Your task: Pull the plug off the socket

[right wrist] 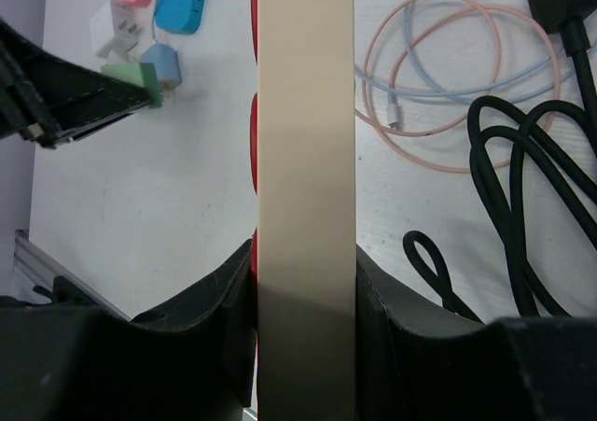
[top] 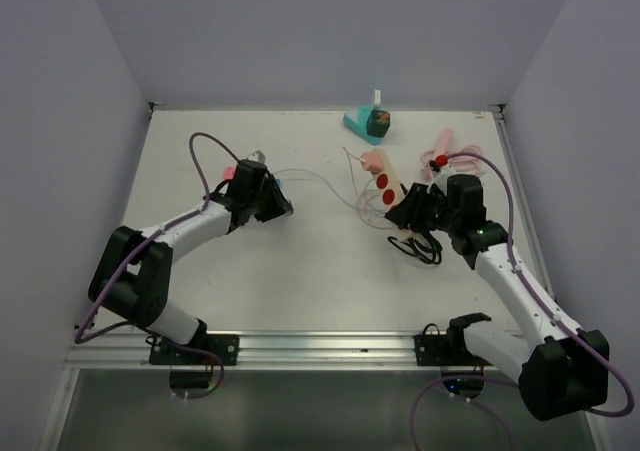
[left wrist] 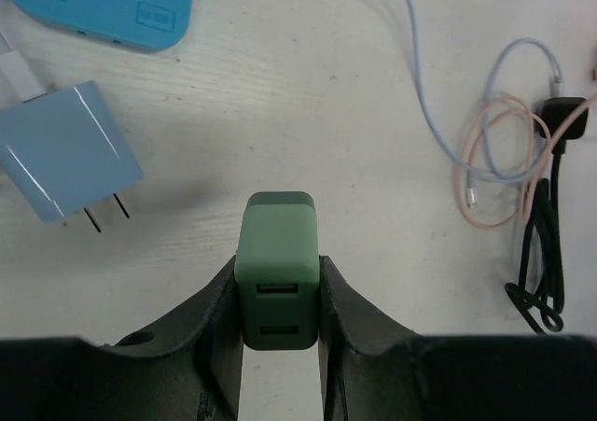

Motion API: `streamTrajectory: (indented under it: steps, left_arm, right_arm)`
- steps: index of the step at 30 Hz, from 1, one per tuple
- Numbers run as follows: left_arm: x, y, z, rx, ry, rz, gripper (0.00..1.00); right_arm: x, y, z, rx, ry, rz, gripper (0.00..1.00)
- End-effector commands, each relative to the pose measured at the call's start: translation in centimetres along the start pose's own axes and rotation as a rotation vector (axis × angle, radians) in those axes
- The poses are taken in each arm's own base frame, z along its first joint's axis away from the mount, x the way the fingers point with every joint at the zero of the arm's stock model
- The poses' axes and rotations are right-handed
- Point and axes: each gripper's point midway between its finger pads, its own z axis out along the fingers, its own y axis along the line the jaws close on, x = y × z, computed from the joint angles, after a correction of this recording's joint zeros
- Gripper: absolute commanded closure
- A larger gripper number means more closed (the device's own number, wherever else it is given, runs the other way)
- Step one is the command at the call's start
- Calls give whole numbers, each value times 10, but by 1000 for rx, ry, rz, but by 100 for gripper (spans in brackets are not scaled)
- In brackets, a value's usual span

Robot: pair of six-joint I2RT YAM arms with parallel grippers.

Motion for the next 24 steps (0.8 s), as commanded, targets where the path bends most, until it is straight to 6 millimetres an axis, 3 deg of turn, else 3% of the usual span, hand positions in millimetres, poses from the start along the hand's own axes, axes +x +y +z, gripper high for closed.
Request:
streamTrajectory:
  steps: [1, 7, 12, 15, 18, 22, 24]
  left_arm:
    - [-8, 7, 24, 32, -26, 15, 89]
    - [-19, 23, 53, 13, -28, -13, 77]
    - [-24, 29, 55, 16, -28, -46, 66]
    - [-29, 24, 47, 35, -48, -50, 38]
    - [-36, 17, 34, 46, -71, -61, 19]
    - [-52, -1, 5, 93, -124, -85, 0]
    - [-51, -6, -6, 105, -117, -114, 0]
  right_arm:
    - [-25, 38, -12, -132, -76, -104, 100]
    - [-12, 45, -8, -138, -32, -144, 100]
    - [-4, 49, -4, -137, -14, -170, 100]
    - [0, 53, -1, -144, 1, -181, 100]
    - [2, 55, 1, -147, 3, -192, 100]
    - [1, 54, 3, -133, 3, -202, 100]
    - [1, 55, 3, -131, 1, -206, 100]
